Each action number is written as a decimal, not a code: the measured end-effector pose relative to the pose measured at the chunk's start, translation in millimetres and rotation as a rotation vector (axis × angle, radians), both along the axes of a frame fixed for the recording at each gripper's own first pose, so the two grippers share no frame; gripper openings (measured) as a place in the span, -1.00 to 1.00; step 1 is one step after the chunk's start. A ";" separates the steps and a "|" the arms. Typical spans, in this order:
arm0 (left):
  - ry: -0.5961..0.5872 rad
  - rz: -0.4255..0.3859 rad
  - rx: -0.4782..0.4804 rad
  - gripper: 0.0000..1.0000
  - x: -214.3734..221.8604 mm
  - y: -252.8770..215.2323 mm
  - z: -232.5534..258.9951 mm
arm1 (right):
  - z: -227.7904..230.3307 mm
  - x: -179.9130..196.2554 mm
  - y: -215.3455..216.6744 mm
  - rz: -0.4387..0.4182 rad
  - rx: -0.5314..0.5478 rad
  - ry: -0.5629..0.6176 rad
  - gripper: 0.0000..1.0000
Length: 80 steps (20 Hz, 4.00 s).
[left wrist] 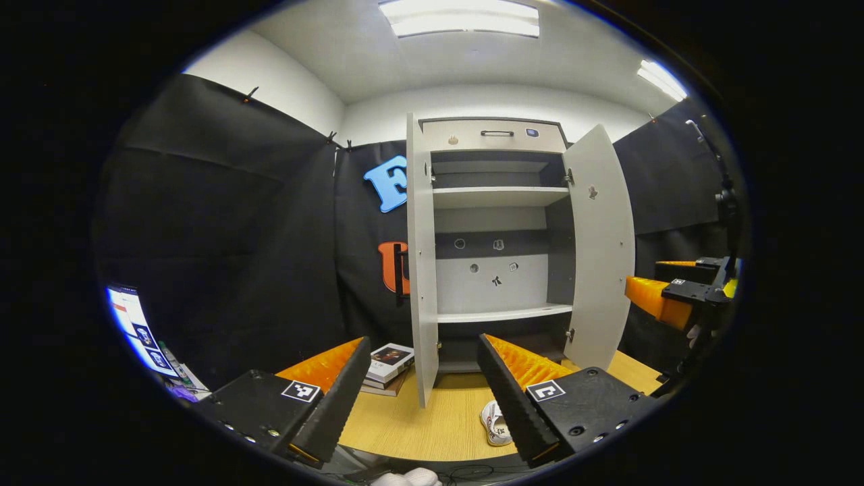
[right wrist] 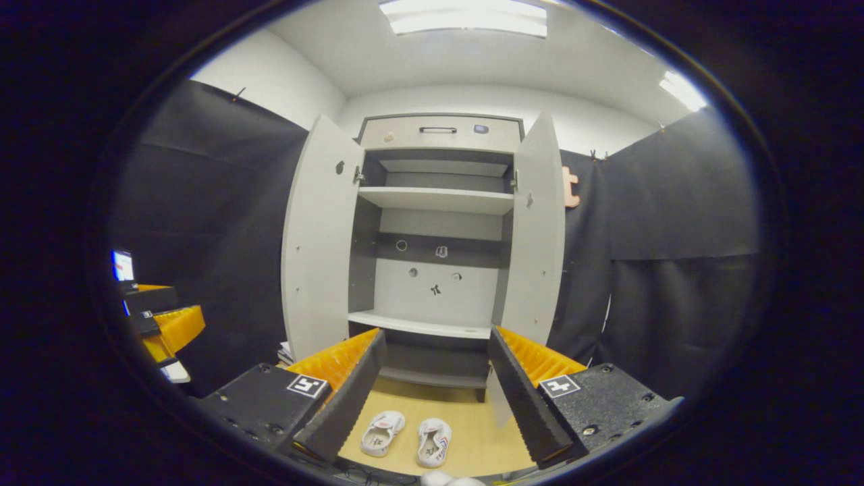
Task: Grab one shoe with the right hand and put it into the shoe cabinet, grab the other shoe with the left hand and put it into the shoe cabinet; then close the right door with the right hand and the left door with the left hand.
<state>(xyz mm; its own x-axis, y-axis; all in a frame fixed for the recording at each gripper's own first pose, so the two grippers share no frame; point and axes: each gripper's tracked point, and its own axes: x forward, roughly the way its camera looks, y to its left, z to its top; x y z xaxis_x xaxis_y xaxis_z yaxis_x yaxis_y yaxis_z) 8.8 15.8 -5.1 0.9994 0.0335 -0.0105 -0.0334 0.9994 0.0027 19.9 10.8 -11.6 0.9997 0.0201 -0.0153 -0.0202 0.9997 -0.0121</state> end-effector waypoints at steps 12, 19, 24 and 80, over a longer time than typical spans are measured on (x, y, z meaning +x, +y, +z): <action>-0.002 -0.008 -0.001 0.90 -8.1 1.1 0.7 | -0.2 -2.8 -0.7 -0.010 -0.002 0.001 0.99; -0.004 -0.003 0.005 0.90 -7.1 2.8 1.4 | 0.0 -3.4 -0.1 -0.014 0.006 -0.007 0.99; -0.005 0.003 0.002 0.90 -6.2 5.6 2.0 | -0.7 -4.6 0.8 -0.004 0.004 -0.002 0.99; 0.114 0.113 0.027 0.93 49.6 10.2 -57.0 | -302.8 155.0 9.7 0.096 0.120 0.757 -0.89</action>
<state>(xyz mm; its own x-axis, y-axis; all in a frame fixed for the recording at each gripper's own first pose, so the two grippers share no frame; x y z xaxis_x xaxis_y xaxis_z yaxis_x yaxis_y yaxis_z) 58.4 26.1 -62.1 0.9817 0.1471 -0.1208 -0.1433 0.9889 0.0397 174.8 20.5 -314.4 0.7115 0.1509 -0.6864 -0.0663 0.9867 0.1482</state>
